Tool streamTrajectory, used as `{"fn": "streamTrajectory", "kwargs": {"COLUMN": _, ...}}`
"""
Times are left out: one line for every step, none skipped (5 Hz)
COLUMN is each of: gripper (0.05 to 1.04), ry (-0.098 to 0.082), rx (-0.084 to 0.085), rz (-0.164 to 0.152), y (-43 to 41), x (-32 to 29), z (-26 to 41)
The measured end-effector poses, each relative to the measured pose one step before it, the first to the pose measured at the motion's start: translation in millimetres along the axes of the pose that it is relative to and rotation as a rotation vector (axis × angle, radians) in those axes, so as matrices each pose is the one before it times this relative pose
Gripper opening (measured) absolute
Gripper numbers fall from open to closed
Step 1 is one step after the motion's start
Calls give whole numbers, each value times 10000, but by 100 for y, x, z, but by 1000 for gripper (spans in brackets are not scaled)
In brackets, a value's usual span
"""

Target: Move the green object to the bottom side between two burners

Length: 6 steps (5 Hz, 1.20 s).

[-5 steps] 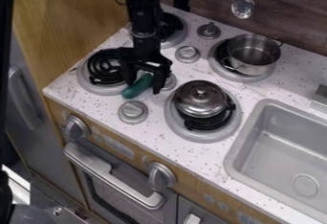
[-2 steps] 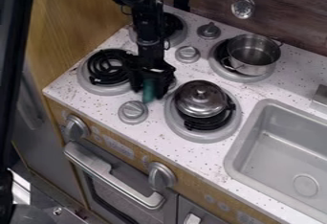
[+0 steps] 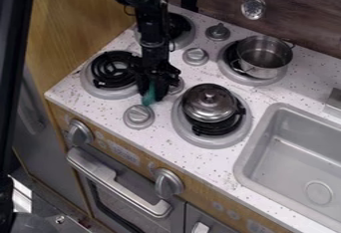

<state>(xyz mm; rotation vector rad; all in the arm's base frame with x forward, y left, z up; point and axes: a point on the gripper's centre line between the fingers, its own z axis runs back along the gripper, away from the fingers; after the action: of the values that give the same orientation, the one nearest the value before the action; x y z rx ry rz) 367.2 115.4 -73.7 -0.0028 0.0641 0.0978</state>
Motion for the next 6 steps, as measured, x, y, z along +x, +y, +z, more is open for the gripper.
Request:
{"fn": "streamTrajectory", "kwargs": {"gripper": 441, "ry": -841, "rx": 323, "rz": -3, "y": 947, "x": 1081, "z": 3969}}
{"fn": "streamTrajectory", "kwargs": {"gripper": 440, "ry": -413, "rx": -55, "rz": 193, "y": 1056, "x": 556, "z": 1323}}
{"fn": "streamTrajectory", "kwargs": {"gripper": 439, "ry": -114, "rx": 20, "rz": 476, "y": 2917, "x": -389, "z": 214}}
{"fn": "streamTrajectory", "kwargs": {"gripper": 439, "ry": 298, "rx": -23, "rz": 317, "y": 1687, "x": -650, "z": -904}}
{"fn": "streamTrajectory", "kwargs": {"gripper": 514, "ry": 473, "rx": -135, "rz": 113, "y": 417, "x": -943, "z": -1872}}
{"fn": "streamTrajectory", "kwargs": {"gripper": 827, "ry": 88, "rx": -316, "rz": 90, "y": -232, "x": 166, "z": -872}}
